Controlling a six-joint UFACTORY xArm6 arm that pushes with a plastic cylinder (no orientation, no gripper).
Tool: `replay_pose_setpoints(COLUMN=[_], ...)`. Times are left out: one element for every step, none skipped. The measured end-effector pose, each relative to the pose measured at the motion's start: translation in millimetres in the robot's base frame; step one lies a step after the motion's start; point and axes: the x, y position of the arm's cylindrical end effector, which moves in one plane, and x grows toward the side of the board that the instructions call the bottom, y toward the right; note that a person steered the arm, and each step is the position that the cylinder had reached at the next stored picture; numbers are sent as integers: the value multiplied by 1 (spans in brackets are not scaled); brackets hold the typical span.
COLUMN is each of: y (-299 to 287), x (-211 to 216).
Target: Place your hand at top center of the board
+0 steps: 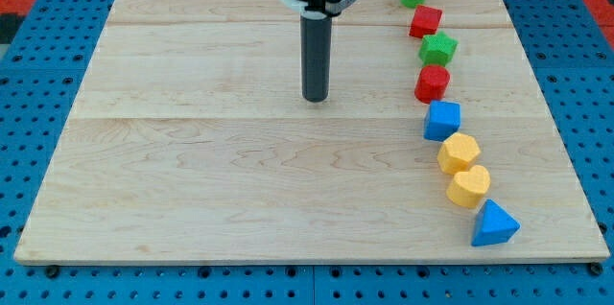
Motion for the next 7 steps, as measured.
replay_pose_setpoints(y=[-1, -4, -10, -21, -36, -75, -137], x=[1, 26, 47, 53, 74, 80, 34])
